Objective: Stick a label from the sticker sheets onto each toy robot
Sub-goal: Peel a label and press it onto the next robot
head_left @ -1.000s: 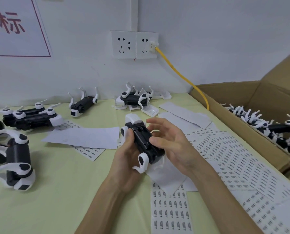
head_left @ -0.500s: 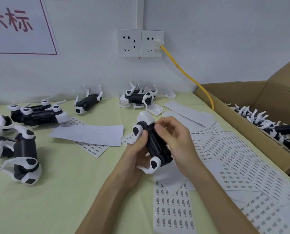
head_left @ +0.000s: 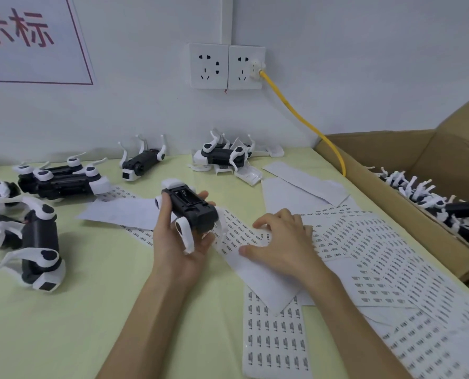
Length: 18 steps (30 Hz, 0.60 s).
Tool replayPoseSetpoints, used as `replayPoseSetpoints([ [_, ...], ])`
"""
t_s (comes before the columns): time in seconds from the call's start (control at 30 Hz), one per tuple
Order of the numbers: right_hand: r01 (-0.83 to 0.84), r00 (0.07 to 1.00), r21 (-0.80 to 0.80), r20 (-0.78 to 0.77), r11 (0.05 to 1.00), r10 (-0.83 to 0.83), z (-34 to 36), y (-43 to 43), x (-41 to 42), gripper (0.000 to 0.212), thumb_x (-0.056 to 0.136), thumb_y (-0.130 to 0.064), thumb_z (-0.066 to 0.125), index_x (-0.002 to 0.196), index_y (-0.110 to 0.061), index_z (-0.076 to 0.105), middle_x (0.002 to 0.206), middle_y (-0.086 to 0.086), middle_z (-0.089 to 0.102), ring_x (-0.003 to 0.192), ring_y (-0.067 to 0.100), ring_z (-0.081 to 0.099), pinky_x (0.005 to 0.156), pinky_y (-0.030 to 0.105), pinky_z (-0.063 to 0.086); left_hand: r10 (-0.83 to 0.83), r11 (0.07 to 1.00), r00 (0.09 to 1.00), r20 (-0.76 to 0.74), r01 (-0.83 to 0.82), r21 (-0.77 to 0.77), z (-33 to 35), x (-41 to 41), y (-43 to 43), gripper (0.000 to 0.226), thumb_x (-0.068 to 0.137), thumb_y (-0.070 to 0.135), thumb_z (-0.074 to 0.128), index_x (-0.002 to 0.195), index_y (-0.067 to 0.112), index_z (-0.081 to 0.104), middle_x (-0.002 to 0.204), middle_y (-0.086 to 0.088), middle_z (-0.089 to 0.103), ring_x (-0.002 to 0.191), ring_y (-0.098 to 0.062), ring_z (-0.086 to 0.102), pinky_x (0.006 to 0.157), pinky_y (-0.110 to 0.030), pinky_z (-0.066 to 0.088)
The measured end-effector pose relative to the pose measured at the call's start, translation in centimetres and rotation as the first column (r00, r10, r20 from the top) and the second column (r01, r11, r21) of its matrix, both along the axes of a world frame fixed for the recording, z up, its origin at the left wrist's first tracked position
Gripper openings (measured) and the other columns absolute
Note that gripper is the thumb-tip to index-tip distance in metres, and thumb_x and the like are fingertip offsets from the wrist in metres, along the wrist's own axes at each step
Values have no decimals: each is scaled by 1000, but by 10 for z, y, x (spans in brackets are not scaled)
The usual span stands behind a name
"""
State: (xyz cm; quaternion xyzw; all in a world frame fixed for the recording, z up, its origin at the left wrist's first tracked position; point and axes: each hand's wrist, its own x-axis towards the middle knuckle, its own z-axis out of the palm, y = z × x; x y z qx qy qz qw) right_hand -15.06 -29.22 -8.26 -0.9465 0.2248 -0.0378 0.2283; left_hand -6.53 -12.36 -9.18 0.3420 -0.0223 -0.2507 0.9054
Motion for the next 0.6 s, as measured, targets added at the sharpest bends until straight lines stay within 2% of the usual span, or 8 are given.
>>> replayPoseSetpoints([
  [0.13, -20, 999, 61, 34, 998, 18, 2, 3, 3, 51, 73, -48, 82, 116, -37, 56, 120, -12, 49, 118, 12, 44, 94, 32, 22, 8, 1000, 999, -32, -7, 9, 1, -3, -4, 55, 97, 65, 52, 86, 23, 86, 97, 2, 79, 82, -12, 74, 58, -24, 52],
  [0.27, -22, 947, 267, 314, 963, -66, 7, 1, 1, 30, 83, -20, 80, 101, -32, 59, 101, -15, 65, 88, 4, 61, 80, 23, 46, 33, 999, 998, -56, -35, -26, 3, -5, -5, 54, 95, 63, 57, 78, 20, 84, 91, -4, 77, 77, -17, 75, 55, -24, 54],
  [0.37, -1, 822, 409, 520, 912, -232, 12, -2, 0, 25, 89, -10, 75, 100, -29, 62, 95, -11, 68, 83, 4, 66, 65, 12, 47, 39, 999, 999, 12, -39, 2, 6, -8, -5, 51, 88, 62, 61, 67, 19, 76, 89, -12, 75, 71, -23, 70, 56, -27, 50],
  [0.47, -96, 644, 536, 676, 839, -358, 19, -6, -3, 22, 91, -6, 73, 101, -23, 64, 93, -11, 70, 80, -1, 69, 65, 11, 50, -57, 996, 985, 165, 46, 70, 10, -12, -3, 51, 91, 53, 61, 69, 7, 68, 83, -24, 64, 70, -31, 58, 66, -29, 47],
  [0.5, -136, 604, 551, 705, 823, -371, 20, -7, -4, 18, 91, -5, 72, 100, -20, 67, 92, -11, 71, 80, -1, 70, 67, 13, 51, -99, 993, 978, 183, 84, 86, 7, -11, -3, 75, 93, 48, 64, 130, -14, 45, 80, -29, 59, 75, -31, 59, 70, -31, 48],
  [0.53, -172, 584, 559, 721, 811, -373, 21, -7, -4, 15, 92, -4, 71, 98, -18, 69, 91, -12, 72, 80, 0, 70, 70, 14, 52, -193, 981, 961, 198, 183, 68, 8, -13, -2, 75, 92, 46, 69, 67, 21, 2, 87, -32, 62, 83, -29, 61, 75, -32, 49],
  [0.57, -202, 576, 561, 731, 803, -366, 22, -6, -4, 15, 93, -4, 69, 95, -19, 72, 91, -12, 74, 81, 1, 70, 72, 15, 53, -219, 976, 955, 200, 213, 54, 10, -15, -2, 95, 85, 43, 79, 97, 16, -12, 103, -30, 66, 91, -27, 65, 77, -34, 51],
  [0.6, -225, 578, 555, 738, 801, -349, 23, -5, -4, 17, 94, -4, 69, 92, -21, 73, 91, -13, 75, 81, 3, 70, 72, 15, 53, -293, 954, 944, 154, 298, -10, 6, -16, -2, 48, 74, 39, 91, 64, 27, 46, 118, -25, 69, 98, -26, 69, 76, -36, 56],
])
